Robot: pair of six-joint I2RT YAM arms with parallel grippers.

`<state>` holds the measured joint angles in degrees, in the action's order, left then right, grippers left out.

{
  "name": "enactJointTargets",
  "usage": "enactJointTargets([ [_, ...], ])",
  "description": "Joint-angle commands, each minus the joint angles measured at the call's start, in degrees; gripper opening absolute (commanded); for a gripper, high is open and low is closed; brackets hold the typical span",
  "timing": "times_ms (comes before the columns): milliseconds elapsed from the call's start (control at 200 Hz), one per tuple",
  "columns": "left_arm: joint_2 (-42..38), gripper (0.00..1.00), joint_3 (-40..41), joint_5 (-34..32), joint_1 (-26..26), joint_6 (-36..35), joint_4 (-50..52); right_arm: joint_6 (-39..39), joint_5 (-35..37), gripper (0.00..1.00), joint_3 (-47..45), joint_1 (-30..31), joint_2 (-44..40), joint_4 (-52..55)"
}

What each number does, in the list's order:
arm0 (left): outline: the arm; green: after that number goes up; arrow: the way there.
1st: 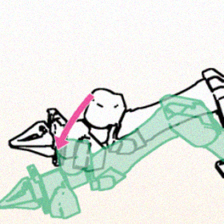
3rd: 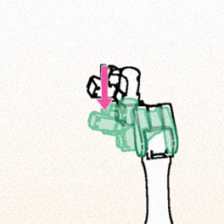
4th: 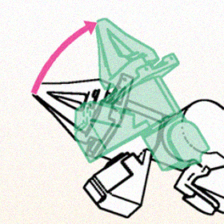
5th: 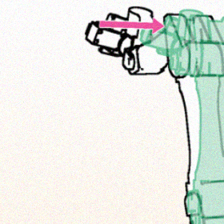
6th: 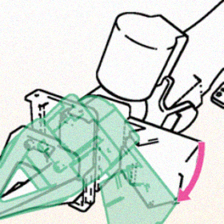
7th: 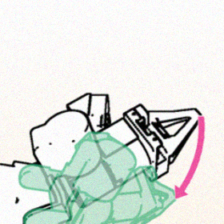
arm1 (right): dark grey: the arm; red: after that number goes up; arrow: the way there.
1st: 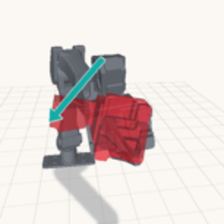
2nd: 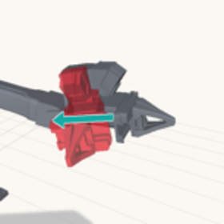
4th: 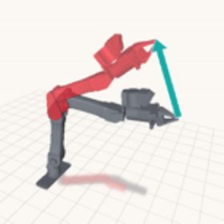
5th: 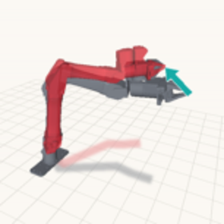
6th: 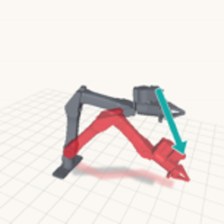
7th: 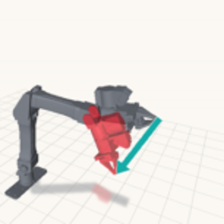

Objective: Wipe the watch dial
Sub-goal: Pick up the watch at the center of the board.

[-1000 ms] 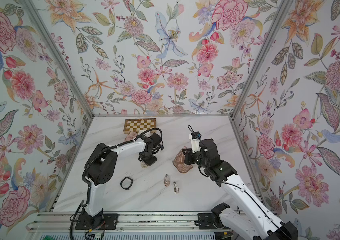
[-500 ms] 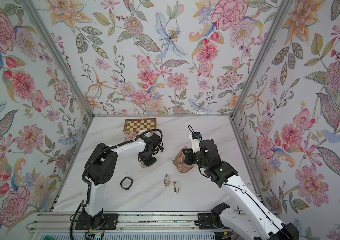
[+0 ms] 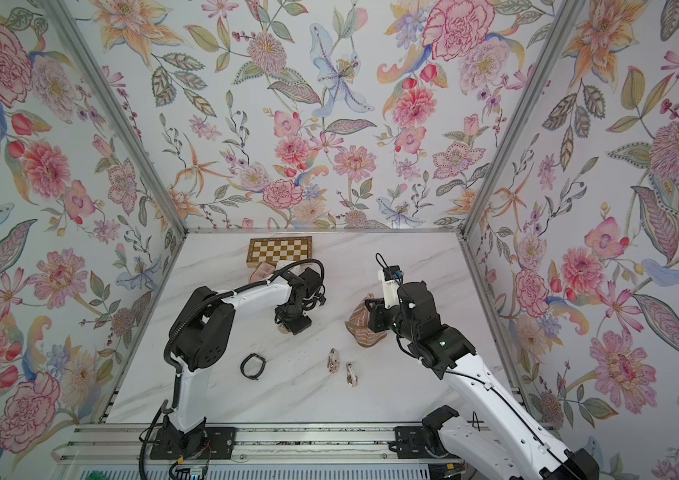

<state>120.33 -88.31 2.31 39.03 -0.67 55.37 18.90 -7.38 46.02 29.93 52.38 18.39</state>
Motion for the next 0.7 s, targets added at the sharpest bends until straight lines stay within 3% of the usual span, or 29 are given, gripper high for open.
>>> enactJointTargets([
  [0,0.72,0.0,0.71,0.87,0.61,0.36,3.25,0.54,1.04,0.0,-0.75,0.21,-1.07,-0.38],
  [230,-5.57,0.0,-5.61,3.63,0.52,4.71,2.68,-1.42,1.76,0.0,0.1,-0.05,-0.7,-0.33],
  [360,-12.44,0.0,-8.21,10.93,-1.4,13.24,-5.43,-2.74,1.13,0.0,0.82,-0.23,0.04,-1.36],
  [495,-24.29,0.0,4.96,23.19,-5.88,33.94,-31.7,-4.57,-1.97,0.0,0.05,-0.14,-0.43,-5.3],
  [696,-37.92,0.0,30.66,26.78,-7.19,74.75,-77.81,-7.72,-6.13,0.0,-1.37,1.95,-1.32,-12.45],
])
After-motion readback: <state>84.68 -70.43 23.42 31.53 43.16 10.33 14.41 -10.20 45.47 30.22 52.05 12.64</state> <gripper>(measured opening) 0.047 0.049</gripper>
